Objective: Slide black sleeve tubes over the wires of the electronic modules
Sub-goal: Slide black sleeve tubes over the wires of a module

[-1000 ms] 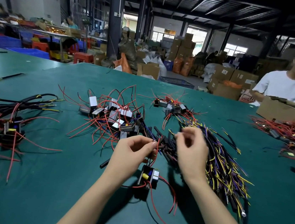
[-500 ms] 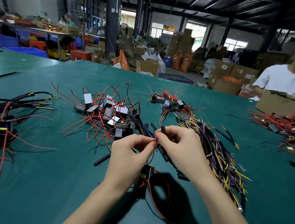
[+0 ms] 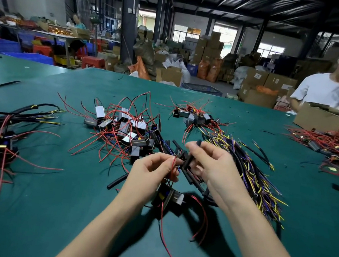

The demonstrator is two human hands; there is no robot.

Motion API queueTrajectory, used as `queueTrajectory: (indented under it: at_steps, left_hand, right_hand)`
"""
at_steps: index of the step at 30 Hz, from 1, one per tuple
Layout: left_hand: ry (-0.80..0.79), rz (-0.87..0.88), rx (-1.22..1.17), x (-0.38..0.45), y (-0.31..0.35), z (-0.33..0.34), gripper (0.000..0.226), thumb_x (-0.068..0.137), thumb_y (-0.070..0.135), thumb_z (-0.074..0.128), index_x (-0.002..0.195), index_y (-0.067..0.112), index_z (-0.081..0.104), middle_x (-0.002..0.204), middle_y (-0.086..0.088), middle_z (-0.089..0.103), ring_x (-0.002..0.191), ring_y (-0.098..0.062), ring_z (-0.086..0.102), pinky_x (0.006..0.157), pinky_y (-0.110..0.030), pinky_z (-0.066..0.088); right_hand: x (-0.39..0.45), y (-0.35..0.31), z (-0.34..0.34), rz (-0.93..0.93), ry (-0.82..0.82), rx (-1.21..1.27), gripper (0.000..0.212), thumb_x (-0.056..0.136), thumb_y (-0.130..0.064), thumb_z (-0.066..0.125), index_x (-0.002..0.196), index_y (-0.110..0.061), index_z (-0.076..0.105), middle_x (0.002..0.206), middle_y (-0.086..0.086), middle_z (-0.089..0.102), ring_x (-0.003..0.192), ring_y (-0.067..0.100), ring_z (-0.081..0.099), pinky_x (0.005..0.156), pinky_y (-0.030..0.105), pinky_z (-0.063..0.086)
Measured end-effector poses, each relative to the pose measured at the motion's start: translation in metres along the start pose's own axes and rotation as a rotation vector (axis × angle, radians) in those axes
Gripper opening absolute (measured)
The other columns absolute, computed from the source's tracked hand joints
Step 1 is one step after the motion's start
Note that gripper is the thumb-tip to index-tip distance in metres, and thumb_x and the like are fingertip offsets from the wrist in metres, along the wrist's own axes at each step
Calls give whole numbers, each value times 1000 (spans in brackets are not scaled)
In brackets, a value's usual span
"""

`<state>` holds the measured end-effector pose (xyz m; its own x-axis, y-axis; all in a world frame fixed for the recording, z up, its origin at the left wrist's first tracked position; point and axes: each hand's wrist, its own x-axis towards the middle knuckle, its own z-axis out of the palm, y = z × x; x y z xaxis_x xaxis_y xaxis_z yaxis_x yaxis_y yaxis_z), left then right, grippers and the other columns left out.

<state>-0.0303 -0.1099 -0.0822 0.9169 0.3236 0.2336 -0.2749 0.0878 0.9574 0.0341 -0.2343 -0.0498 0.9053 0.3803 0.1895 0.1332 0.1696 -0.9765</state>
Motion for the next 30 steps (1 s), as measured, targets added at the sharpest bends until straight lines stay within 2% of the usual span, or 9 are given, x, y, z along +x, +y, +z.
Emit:
queueTrajectory:
  at_steps: [3, 10, 18, 24, 30]
  left_hand:
    - [-14, 3, 14, 0, 1, -1, 18, 92, 12, 57, 82, 10, 71, 60, 3, 62, 58, -6, 57, 58, -13, 46]
    - [-59, 46, 37, -2, 0, 2, 17, 90, 10, 59, 82, 11, 73, 60, 5, 63, 56, -5, 53, 57, -14, 44]
    - [-90, 76, 64, -2, -1, 1, 16, 90, 12, 60, 83, 10, 74, 60, 3, 61, 56, -5, 52, 57, -14, 43]
    - [-56, 78, 59, -1, -3, 2, 14, 88, 7, 61, 79, 10, 71, 56, 3, 61, 52, -5, 52, 55, -13, 44]
    - [-28, 74, 57, 0, -5, 2, 18, 85, 10, 66, 72, 19, 74, 60, -1, 67, 56, -10, 57, 58, -16, 48]
  right_hand:
    - [3, -7, -6, -20, 67, 165, 6, 88, -10, 62, 84, -8, 66, 62, -4, 61, 56, 8, 55, 54, 15, 47]
    - [2, -7, -3, -12, 27, 231, 7, 89, -10, 60, 83, -6, 62, 63, 0, 63, 55, 10, 59, 53, 15, 50]
    - [3, -9, -6, -75, 23, 110, 5, 88, -12, 62, 86, -8, 63, 63, -2, 62, 54, 11, 57, 52, 16, 47]
    - [1, -8, -6, -51, -46, 32, 7, 88, -12, 62, 82, -10, 64, 62, -1, 64, 53, 11, 58, 52, 18, 46]
    - [2, -9, -7, -117, -22, -39, 8, 89, -10, 62, 82, -9, 63, 61, -2, 61, 53, 12, 53, 50, 19, 41]
